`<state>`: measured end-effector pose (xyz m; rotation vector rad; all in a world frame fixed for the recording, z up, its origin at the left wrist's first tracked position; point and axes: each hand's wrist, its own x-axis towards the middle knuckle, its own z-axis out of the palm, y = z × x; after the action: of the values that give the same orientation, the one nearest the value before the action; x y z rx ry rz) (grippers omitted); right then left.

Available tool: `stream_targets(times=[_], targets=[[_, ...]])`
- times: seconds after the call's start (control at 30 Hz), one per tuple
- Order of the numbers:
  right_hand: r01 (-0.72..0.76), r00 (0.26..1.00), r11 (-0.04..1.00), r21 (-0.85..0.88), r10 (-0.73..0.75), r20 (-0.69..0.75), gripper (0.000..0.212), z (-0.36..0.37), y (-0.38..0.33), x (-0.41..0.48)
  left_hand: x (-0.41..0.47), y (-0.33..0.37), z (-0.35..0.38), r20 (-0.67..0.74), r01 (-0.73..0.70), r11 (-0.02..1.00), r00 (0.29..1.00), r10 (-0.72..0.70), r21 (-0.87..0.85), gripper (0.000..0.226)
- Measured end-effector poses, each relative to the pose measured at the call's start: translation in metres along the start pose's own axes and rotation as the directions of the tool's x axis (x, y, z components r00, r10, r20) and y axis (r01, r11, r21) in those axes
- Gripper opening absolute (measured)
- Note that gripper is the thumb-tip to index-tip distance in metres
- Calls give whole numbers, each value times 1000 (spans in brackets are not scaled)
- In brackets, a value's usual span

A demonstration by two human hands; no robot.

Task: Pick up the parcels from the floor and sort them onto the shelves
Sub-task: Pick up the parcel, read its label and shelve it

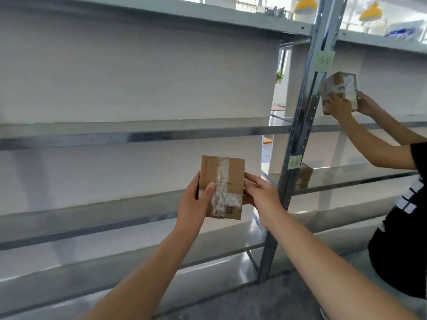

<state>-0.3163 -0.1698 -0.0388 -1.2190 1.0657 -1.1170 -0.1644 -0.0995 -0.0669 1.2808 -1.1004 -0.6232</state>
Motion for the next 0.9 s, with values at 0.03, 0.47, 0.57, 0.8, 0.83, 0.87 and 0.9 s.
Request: stream_targets(times=[0.03,0.47,0.57,0.8,0.83,0.87,0.9], targets=[[1,1000,1000,-26,-1,13,25,4,-3,-2,-2,3,-7,-9,-4,1000,1000,4,-11,38],[-170,945,984,-44,175,277,81,61,-23,-11,0,32,-72,-128,-36,997,991,27,-74,46],[-139,961,990,-2,136,242,82,70,-30,-14,6,33,-75,-179,-57,997,983,48,-46,61],[-39,983,999,-12,41,180,49,83,-43,-12,15,25,-79,-249,-47,996,968,26,-75,27],[-27,986,999,-25,31,164,46,84,-44,-12,17,23,-80,-241,-33,996,970,13,-80,23],[-15,988,999,-31,19,154,42,87,-46,-11,18,22,-81,-239,-25,996,971,4,-84,20],[-2,989,1000,-30,6,148,39,89,-47,-10,19,21,-82,-244,-24,996,970,3,-86,18]])
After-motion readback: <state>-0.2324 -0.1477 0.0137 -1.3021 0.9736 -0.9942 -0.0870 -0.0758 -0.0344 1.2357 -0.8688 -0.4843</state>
